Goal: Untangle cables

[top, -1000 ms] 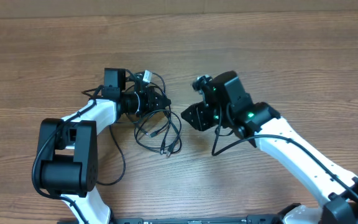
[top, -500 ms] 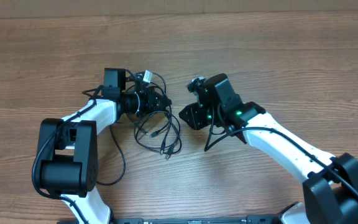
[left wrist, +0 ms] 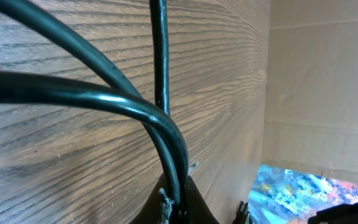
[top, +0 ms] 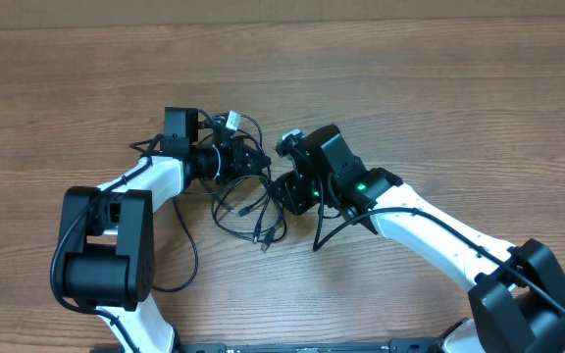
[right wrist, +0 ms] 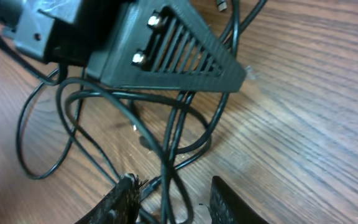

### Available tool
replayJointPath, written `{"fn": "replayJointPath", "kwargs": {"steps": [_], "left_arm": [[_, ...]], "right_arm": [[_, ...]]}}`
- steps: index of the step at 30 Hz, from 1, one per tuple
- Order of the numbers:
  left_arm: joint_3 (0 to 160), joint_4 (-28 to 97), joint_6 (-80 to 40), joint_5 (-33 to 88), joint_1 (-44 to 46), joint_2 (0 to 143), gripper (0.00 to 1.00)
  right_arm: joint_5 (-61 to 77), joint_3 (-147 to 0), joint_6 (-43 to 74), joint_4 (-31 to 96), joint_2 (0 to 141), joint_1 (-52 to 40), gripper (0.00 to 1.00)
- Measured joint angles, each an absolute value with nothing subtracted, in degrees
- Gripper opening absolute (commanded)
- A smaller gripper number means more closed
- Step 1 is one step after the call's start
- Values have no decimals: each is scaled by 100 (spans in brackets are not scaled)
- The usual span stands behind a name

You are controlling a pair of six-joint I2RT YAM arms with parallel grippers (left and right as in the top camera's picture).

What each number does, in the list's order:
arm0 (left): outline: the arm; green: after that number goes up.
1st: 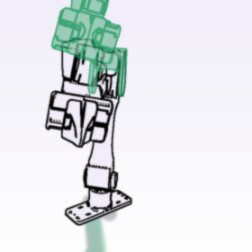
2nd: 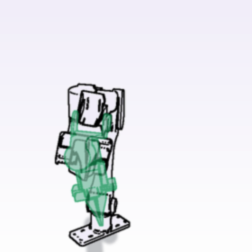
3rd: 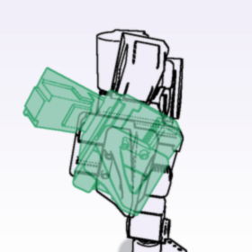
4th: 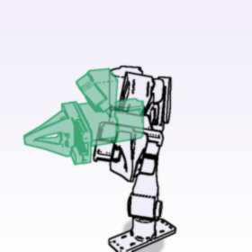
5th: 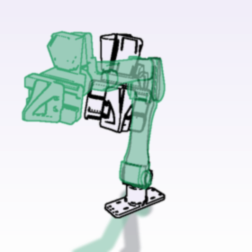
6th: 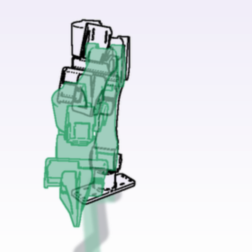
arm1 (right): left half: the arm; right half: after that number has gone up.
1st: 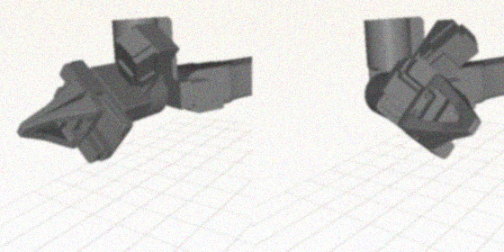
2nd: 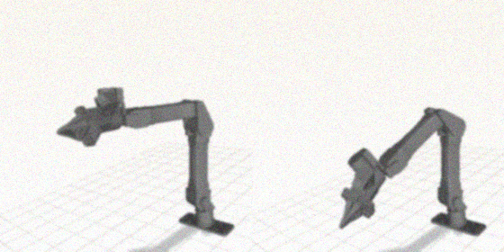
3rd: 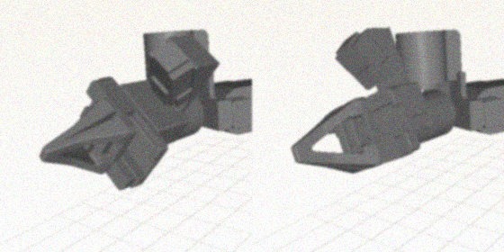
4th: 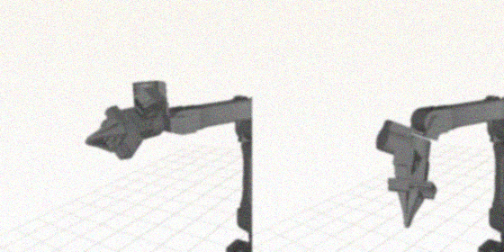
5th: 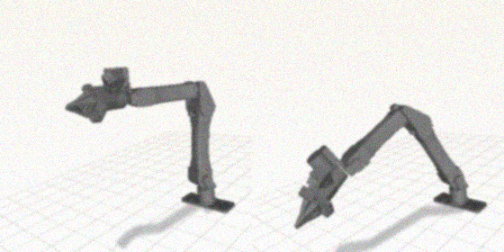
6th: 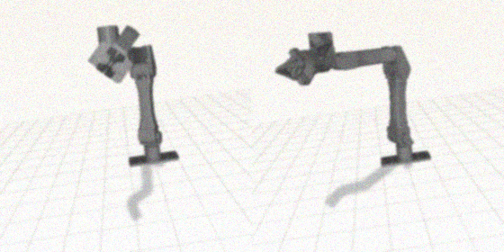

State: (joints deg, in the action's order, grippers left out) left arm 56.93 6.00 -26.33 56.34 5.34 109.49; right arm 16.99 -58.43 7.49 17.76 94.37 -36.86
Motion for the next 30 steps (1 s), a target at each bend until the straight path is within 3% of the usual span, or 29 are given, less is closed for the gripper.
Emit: {"fn": "replayJointPath", "kwargs": {"steps": [12, 23, 30], "left_arm": [[5693, 569, -2635, 5835, 534, 10949, 4], [5693, 561, -2635, 5837, 534, 10949, 4], [5693, 558, -2635, 5837, 534, 10949, 4]], "right_arm": [[1468, -5843, 690, 1533, 9522, -3739, 35], [1140, -5843, 593, 1409, 9682, -3883, 29], [115, -5843, 543, 1415, 9727, -3883, 10]]}}
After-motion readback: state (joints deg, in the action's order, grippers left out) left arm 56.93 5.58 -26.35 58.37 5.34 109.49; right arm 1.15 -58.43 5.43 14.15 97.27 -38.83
